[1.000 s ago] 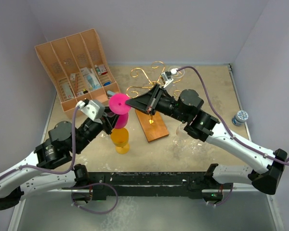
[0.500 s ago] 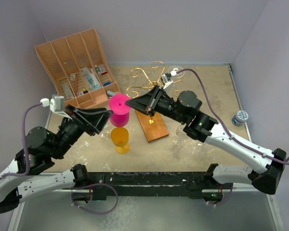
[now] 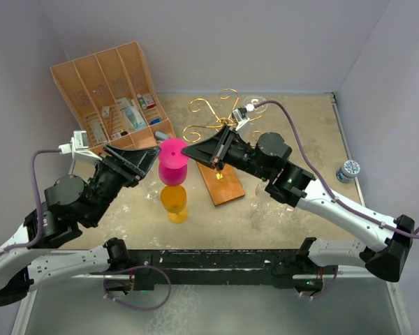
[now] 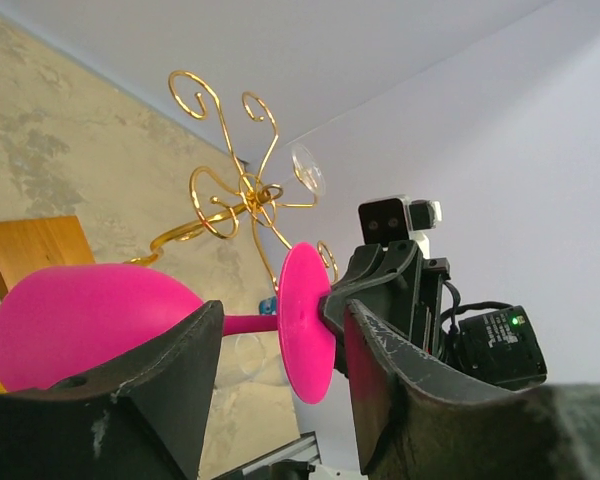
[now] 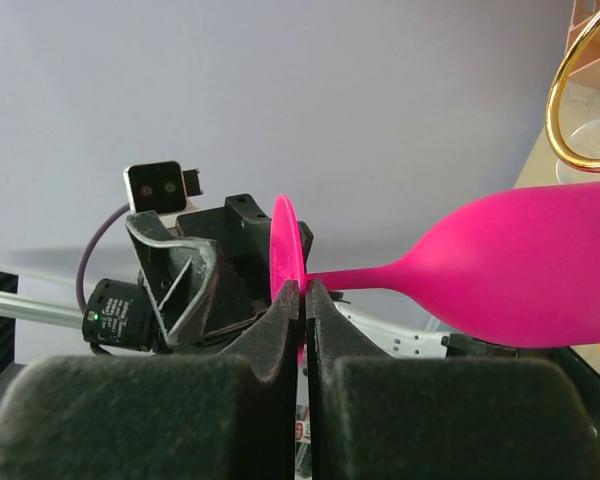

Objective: Place the wine glass upside down on the wine glass rack

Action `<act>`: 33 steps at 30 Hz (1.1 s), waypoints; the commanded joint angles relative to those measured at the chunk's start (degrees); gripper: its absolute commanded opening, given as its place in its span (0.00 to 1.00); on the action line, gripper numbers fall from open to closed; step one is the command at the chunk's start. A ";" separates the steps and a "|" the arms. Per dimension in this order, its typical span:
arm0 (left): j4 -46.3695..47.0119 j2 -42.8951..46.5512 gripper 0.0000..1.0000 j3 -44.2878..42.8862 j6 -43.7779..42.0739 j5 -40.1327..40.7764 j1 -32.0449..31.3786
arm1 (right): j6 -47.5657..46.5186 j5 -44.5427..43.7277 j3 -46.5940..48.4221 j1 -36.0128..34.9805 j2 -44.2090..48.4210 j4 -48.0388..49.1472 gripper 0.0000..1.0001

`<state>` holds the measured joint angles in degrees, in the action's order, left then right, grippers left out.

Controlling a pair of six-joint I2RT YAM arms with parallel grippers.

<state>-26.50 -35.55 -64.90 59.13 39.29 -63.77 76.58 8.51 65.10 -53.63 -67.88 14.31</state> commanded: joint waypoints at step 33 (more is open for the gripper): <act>9.27 -5.31 0.00 2.86 11.07 1.46 0.00 | -5.53 -18.23 -4.24 -0.25 15.48 -10.24 0.64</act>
<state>-21.76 -40.36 -62.35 67.37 38.50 -63.77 73.45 -2.92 61.36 -53.69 -55.22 6.55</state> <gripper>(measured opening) 0.003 0.629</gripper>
